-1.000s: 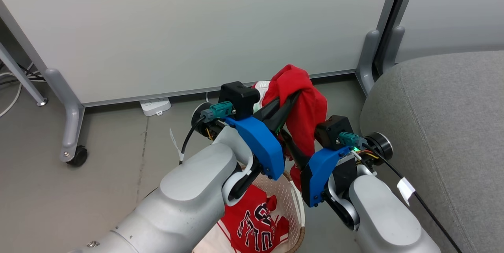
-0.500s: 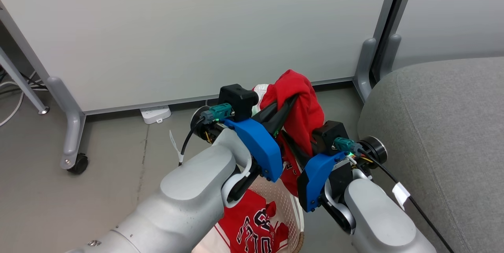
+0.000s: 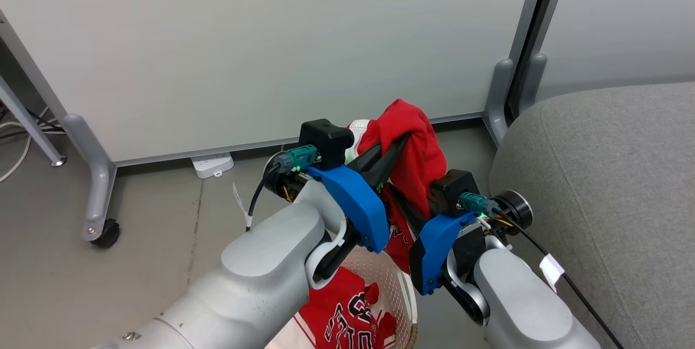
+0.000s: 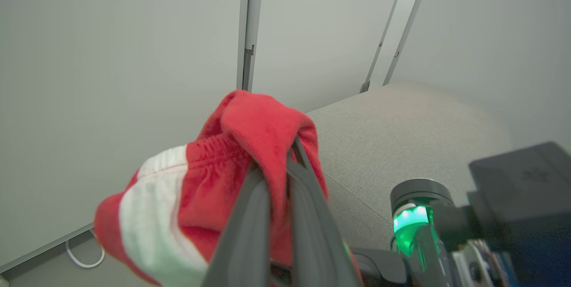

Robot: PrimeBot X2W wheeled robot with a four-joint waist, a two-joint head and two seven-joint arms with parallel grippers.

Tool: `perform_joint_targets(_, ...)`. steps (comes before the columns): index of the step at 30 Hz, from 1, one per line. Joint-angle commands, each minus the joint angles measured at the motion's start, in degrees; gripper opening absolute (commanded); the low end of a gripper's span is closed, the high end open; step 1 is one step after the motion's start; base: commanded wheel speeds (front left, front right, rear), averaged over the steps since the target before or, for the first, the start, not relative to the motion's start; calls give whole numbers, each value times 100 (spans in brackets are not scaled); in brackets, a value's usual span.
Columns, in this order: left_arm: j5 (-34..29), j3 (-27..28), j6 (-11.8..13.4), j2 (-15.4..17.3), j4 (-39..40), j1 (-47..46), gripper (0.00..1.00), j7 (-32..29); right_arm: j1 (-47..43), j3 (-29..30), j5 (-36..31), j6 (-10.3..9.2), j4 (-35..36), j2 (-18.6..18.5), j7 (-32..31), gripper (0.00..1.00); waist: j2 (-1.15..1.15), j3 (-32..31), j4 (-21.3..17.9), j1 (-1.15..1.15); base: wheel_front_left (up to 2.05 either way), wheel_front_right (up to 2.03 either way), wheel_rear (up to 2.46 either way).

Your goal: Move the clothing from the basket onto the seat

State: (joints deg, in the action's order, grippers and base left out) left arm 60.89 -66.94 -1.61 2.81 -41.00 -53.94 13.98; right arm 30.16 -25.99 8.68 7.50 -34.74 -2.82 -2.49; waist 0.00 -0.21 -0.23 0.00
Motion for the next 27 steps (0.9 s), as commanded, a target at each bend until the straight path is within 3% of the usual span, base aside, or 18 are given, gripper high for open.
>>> perform_joint_targets(1, 18, -11, 4, 15, -28, -43, 0, 35, -39, -12, -1, -2, -14, -12, 22, 0, 0, 1, -3, 0, 0, 0, 0)
perform_joint_targets(5, 44, -50, 4, 15, -68, -72, 0, 45, -44, 12, -1, -2, -8, -12, 34, 0, 0, 7, -12, 0, 0, 0, 0)
perform_joint_targets(6, 48, -58, 3, 15, -81, -74, 11, 51, -44, 18, -1, -2, -1, -12, 42, 0, 0, 10, -14, 0, 0, 0, 0)
perform_joint_targets(7, 26, -72, 9, 15, -101, -77, 47, 59, -46, 22, 2, -2, 16, -12, 67, 0, 0, 12, -18, 0, 0, 0, 0)
perform_joint_targets(8, -33, -80, 8, 14, -113, -86, 100, 74, -50, 25, 18, -2, 38, -12, 89, 0, 0, 16, -25, 0, 0, 0, 0)
perform_joint_targets(13, -354, 70, 34, 163, -109, 228, 100, 121, -26, 68, -42, -2, 119, -12, 220, 0, 0, 53, -45, 0, 0, 0, 0)
perform_joint_targets(16, -726, 459, 94, 314, 217, 566, 100, 124, 14, 118, -91, -2, 137, -12, 260, 0, 0, 104, -36, 0, 0, 0, 0)
perform_joint_targets(27, -2488, 2226, -170, 976, 1940, 2604, 100, 123, -69, 366, -243, -2, 213, -13, 309, 0, 0, 303, 23, 0, 0, 0, 0)
